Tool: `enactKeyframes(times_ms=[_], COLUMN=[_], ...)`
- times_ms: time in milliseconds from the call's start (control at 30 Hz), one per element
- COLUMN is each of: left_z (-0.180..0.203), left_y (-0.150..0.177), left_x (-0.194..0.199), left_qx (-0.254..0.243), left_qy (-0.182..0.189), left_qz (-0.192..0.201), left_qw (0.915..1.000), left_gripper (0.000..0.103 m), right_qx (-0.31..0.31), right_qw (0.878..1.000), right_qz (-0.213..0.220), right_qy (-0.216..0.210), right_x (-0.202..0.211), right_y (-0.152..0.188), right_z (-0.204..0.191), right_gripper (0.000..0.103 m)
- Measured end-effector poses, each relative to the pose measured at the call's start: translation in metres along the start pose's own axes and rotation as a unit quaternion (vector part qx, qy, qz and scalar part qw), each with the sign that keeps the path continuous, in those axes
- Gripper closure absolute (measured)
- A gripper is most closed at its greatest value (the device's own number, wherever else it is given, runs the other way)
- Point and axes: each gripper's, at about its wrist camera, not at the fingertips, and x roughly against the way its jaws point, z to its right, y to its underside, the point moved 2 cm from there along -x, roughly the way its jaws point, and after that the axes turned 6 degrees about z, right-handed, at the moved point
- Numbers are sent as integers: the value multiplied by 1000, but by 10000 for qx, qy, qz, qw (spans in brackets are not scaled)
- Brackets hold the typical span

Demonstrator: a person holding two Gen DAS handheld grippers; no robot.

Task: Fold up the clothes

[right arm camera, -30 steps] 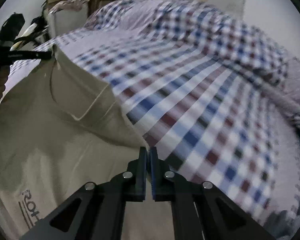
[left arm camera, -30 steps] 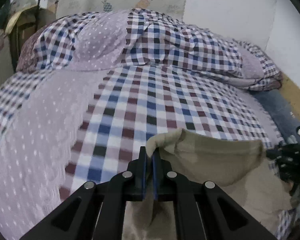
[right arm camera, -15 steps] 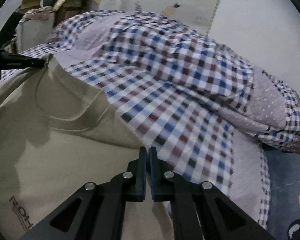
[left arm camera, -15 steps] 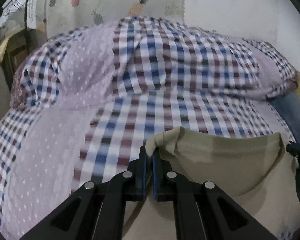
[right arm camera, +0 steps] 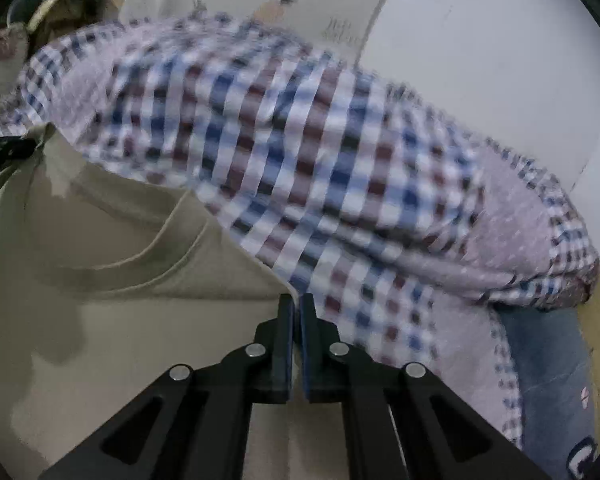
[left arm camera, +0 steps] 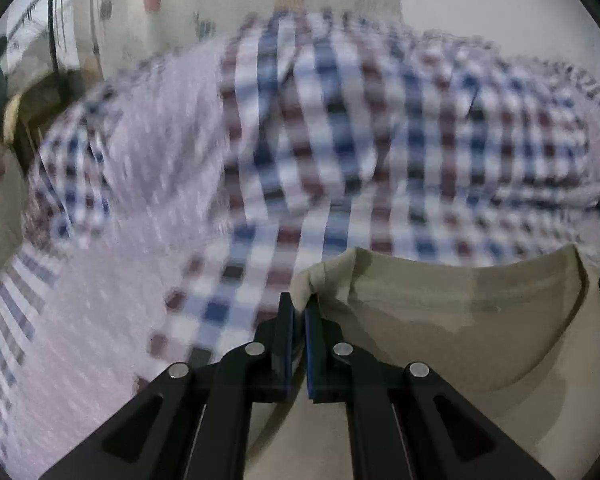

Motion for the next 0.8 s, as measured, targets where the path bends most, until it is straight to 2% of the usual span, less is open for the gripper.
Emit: enactKeyframes(times_ms=[167, 233, 300, 333, 367, 400, 467, 567, 633, 733, 800], left_z=[-7, -8, -13, -16, -22, -28, -42, -66, -86, -117, -133], left_y=[26, 25, 22, 21, 20, 20, 20, 22, 26, 39, 50], left_x=[-32, -34, -35, -34, -32, -27, -16, 8, 31, 76, 114], left_qx=[73, 133, 217, 289, 410, 515, 732, 1032, 1318, 1762, 1845], left_qy=[102, 100, 80, 67, 80, 122, 246, 668, 929, 1441, 1586], left_qz=[-248, -206, -226, -235, -217, -162, -94, -139, -62, -3, 110], left_qw=[9996, 9997, 9995, 9993, 9989, 9985, 9970, 9923, 9869, 9738, 9699], left_gripper=[95, 86, 64, 52, 32, 22, 19, 19, 19, 19, 19], right_qx=[-12, -108, -260, -339, -418, -565, -848, -1197, -1381, -1742, -1970], right_qw=[9988, 9979, 9974, 9974, 9972, 9968, 9953, 9919, 9892, 9817, 9753], right_qz=[-464, -590, -630, -625, -615, -562, -444, -280, -170, 24, 133], right_qy=[-184, -255, -214, -110, 9, -16, -133, -325, -459, -763, -994], right_x=[-44, -54, -59, -59, -58, -55, -42, -16, 11, 62, 99], right_y=[32, 40, 44, 44, 44, 44, 44, 48, 53, 63, 73], right_z=[-26, -28, -26, -22, -19, -14, -3, 11, 19, 34, 42], right_gripper=[101, 97, 85, 68, 50, 46, 41, 40, 40, 40, 40])
